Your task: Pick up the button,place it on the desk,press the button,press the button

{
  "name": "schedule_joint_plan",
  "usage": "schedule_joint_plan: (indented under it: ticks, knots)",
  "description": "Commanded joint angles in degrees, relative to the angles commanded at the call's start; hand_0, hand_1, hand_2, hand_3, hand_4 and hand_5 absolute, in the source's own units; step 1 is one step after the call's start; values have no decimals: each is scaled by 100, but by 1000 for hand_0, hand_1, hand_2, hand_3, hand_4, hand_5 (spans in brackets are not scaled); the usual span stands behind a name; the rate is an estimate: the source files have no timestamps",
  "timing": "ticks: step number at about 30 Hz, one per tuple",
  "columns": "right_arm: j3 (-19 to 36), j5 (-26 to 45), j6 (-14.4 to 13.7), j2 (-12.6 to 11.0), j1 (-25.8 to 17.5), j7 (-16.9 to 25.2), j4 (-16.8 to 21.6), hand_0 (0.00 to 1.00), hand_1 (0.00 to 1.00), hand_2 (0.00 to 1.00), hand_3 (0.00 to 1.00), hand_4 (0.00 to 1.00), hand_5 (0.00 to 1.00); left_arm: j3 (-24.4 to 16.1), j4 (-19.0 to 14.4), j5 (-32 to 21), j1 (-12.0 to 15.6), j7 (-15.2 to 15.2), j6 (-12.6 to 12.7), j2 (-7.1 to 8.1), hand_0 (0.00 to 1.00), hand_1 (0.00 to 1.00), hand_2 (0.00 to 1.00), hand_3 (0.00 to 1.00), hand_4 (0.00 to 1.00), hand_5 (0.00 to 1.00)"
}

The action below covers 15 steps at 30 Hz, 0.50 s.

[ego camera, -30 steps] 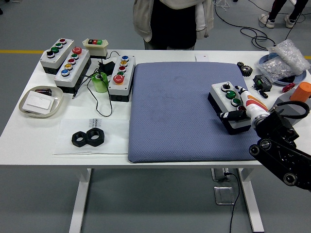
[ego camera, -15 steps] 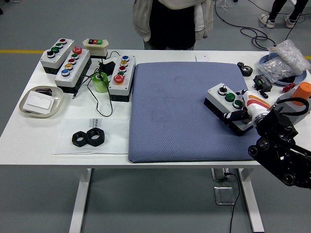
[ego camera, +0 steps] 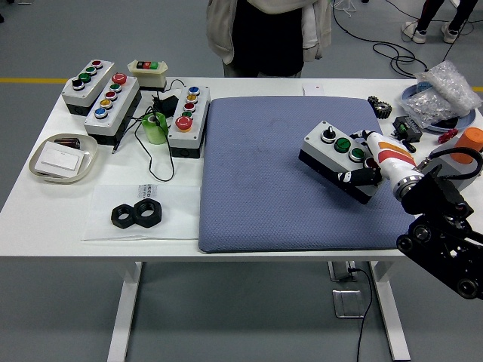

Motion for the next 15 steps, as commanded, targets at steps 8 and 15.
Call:
schedule_joint_plan:
  ticks: [8, 15]
  knots:
    - [-544, -515, 206, -222, 168, 1488, 297, 365, 288, 406, 558, 757, 2, -65, 5, 97, 25, 35, -9, -6, 746, 782, 856, 770, 542, 998]
    - [-712, -723, 380, -126, 313, 1848, 84, 376, 307, 415, 561, 737, 2, -57, 2, 83, 29, 27, -7, -5, 745, 782, 856, 770, 542, 998]
